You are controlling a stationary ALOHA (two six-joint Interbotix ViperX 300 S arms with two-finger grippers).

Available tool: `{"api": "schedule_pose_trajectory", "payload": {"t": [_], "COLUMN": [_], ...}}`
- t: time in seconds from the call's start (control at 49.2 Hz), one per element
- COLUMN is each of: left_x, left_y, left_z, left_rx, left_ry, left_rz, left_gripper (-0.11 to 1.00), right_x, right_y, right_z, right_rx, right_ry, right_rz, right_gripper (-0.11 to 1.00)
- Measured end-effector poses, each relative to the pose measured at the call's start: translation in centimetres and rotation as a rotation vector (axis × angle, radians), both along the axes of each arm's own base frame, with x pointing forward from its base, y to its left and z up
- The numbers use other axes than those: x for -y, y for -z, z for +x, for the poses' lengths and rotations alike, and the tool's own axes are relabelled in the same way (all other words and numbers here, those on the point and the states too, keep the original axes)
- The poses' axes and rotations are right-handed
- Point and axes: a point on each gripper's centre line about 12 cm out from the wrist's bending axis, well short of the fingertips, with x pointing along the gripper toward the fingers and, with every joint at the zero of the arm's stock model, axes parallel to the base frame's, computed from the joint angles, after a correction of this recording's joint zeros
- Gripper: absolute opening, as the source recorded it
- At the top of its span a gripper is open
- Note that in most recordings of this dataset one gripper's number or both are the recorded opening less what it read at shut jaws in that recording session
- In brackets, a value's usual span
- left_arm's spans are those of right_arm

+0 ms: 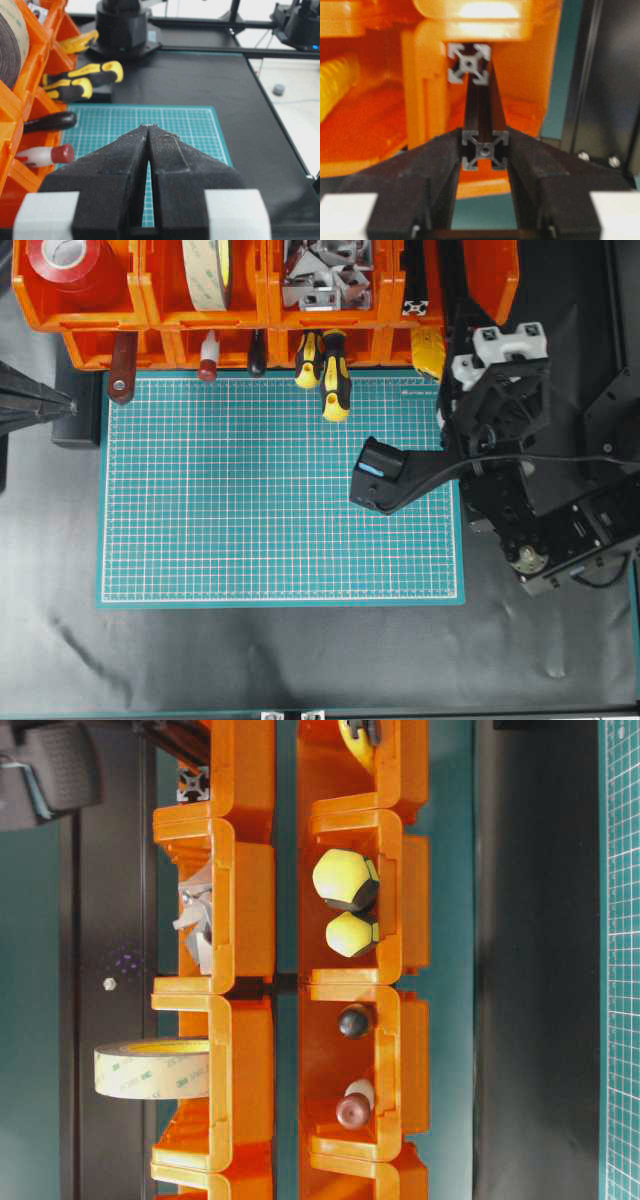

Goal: Pick frame from container rack with right arm.
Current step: 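Pull the extrusion out of the rack with the right gripper, then lower the held extrusion onto the teal mat with the right gripper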

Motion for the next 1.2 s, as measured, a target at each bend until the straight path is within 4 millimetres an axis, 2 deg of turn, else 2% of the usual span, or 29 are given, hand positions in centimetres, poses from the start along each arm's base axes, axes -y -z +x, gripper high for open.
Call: {"api": "schedule_pose_trajectory", "payload": {"t": [0.163,0.325,0.589,0.732,0.853,0.955,1.199], "left_x": [0.0,0.0,0.0,0.1,0.2,0.2,0.2], "left_y": [0.0,0.0,-0.4,-0.7,-1.2,-1.5,-1.9], "left_z": [0.0,0.0,-0.3,-0.6,-0.8,-0.8,-0.9], "left_rx": [0.002,0.001,0.018,0.035,0.048,0.056,0.064], "left_ry": [0.000,0.000,0.000,0.003,0.008,0.007,0.007], "left_rz": [0.000,-0.002,-0.003,-0.025,-0.064,-0.082,-0.085], "left_gripper": [0.00,0.00,0.00,0.00,0.00,0.00,0.00], "right_x": [-1.4,-3.8,-10.1,-14.5,-17.4,-19.1,-20.8], "right_y": [-1.8,-3.8,-4.7,-4.9,-4.1,-3.1,1.4], "right_z": [-0.1,0.1,0.9,1.1,1.5,1.9,2.9], "right_rx": [0.040,0.111,0.135,0.112,0.095,0.077,-0.025], "right_ry": [0.001,-0.054,-0.224,-0.324,-0.405,-0.459,-0.541], "right_rz": [-0.021,-0.059,-0.101,-0.093,-0.053,-0.026,0.067], "right_gripper": [0.24,0.24,0.24,0.24,0.24,0.24,0.24]}}
